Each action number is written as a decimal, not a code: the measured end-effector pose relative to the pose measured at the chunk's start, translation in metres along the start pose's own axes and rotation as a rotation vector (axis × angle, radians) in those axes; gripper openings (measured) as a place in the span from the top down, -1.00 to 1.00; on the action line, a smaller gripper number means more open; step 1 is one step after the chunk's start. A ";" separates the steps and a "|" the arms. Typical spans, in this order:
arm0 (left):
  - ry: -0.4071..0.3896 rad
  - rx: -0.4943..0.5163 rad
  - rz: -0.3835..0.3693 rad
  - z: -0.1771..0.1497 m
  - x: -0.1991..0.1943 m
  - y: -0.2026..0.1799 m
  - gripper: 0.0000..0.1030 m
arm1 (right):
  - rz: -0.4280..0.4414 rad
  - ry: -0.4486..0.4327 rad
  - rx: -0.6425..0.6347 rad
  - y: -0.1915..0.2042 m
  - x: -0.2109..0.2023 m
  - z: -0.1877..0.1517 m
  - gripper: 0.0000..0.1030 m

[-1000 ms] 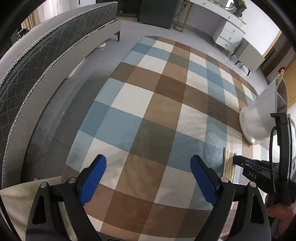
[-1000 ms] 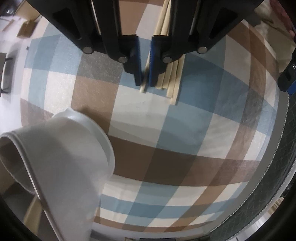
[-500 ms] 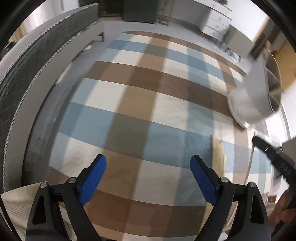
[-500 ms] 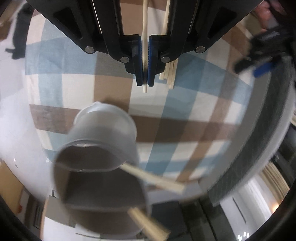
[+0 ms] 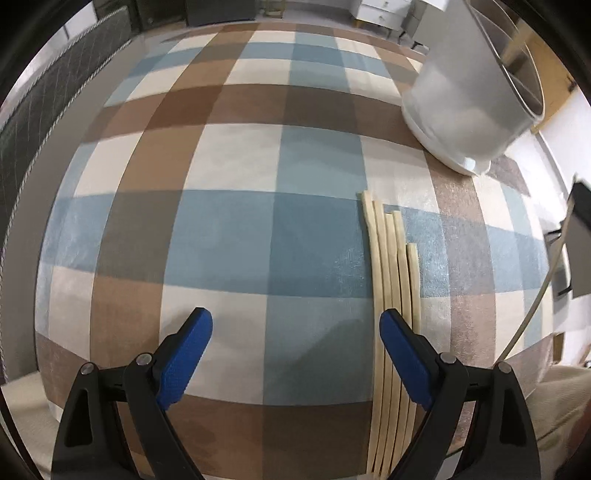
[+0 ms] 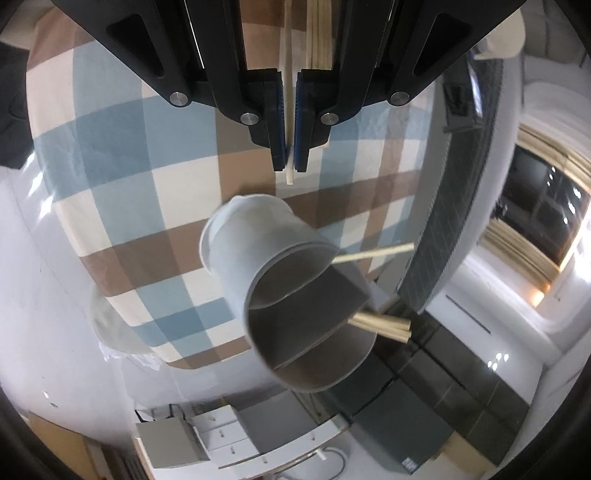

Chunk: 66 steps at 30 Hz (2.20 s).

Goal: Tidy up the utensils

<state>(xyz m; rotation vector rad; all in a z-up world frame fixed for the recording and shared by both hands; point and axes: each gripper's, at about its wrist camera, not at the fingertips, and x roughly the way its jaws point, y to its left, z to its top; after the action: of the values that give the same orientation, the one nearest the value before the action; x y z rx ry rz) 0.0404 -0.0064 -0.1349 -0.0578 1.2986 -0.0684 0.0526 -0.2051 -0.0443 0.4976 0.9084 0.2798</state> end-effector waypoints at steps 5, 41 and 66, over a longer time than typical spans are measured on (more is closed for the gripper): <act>-0.006 0.007 0.032 0.000 0.000 -0.002 -0.73 | 0.026 -0.042 -0.024 0.001 -0.013 0.003 0.93; 0.016 0.121 0.114 0.088 0.006 -0.036 0.96 | 0.073 -0.116 -0.127 0.021 -0.033 0.010 0.93; -0.376 -0.058 -0.057 0.000 -0.127 0.002 0.98 | 0.021 -0.184 -0.225 0.045 -0.048 -0.029 0.93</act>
<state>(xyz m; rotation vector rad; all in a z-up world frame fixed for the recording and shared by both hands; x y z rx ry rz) 0.0066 0.0060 -0.0134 -0.1505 0.9234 -0.0652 -0.0001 -0.1790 -0.0034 0.3184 0.6832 0.3449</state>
